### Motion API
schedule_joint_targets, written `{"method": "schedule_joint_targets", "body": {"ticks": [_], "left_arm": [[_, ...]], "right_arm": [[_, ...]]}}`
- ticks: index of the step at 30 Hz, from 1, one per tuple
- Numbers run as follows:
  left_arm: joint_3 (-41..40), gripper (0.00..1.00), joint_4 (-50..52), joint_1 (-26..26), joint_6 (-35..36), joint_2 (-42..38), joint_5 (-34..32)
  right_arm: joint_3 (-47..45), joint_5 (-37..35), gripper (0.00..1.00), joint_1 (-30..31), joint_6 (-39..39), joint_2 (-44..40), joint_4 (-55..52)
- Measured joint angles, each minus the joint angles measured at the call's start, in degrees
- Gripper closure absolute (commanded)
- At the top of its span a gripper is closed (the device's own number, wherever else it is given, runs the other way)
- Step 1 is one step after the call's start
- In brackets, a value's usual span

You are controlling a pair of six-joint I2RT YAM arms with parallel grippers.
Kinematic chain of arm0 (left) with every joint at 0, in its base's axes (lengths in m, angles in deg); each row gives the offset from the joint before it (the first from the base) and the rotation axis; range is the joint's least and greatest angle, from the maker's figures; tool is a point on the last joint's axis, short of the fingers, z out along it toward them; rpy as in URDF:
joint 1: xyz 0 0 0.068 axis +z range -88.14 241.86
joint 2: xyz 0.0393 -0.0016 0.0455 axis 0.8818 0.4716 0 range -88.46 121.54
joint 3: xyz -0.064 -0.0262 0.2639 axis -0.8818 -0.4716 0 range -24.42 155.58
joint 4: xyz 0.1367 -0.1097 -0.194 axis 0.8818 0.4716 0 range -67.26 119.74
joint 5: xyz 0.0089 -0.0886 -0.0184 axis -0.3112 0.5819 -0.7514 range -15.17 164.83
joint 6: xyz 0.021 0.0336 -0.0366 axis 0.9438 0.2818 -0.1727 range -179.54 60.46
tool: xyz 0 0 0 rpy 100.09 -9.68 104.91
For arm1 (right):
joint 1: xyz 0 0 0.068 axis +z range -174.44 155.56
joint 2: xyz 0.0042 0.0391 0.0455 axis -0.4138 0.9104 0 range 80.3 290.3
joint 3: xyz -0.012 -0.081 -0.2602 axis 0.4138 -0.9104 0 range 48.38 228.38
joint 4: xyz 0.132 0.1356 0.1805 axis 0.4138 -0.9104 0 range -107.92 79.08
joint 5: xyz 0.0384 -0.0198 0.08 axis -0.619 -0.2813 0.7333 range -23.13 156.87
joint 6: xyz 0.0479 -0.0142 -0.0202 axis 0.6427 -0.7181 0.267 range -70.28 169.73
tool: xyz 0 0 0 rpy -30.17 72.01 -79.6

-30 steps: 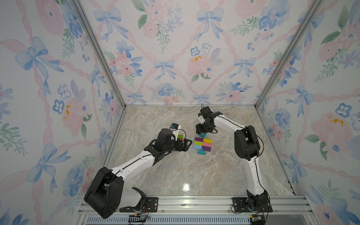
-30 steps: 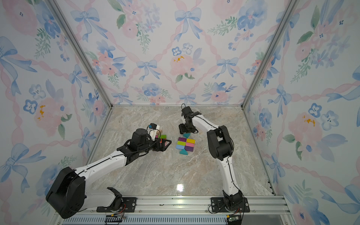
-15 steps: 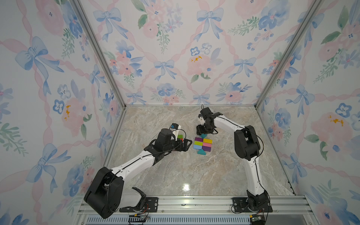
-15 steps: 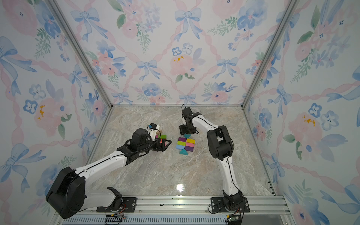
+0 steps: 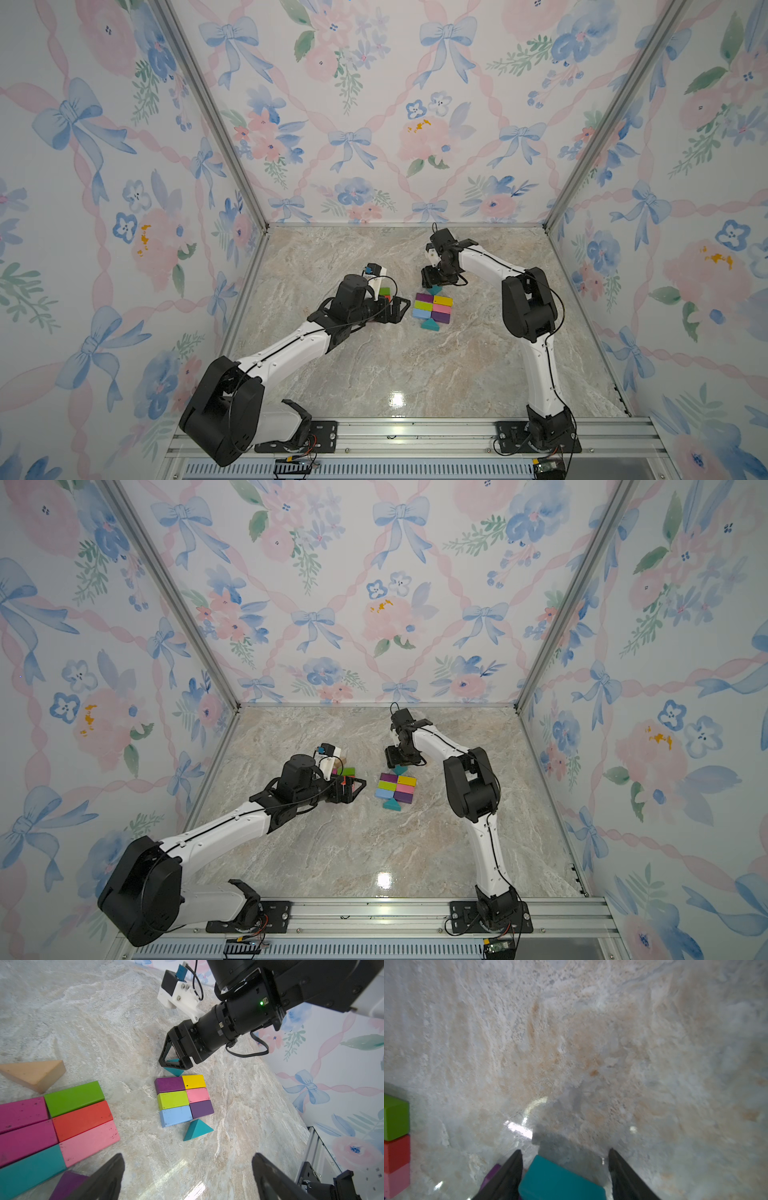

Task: Assemble a piece of candy with building blocks
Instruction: Assemble the building block at the center of the board.

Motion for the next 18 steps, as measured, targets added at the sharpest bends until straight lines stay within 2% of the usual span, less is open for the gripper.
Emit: {"method": "schedule_joint_targets", "body": {"ticks": [15, 18], "left_arm": [[0.00, 0.02, 0.00, 0.00, 0.00, -0.09, 0.00], [0.00, 0.02, 0.09, -0.02, -0.11, -0.44, -1.68]], "right_arm": [[0.22, 1.33, 0.33, -0.11, 0.02, -4.42, -0.59], [-2.05, 2.45, 0.27, -0.46, 0.15, -7.65, 1.22]]}}
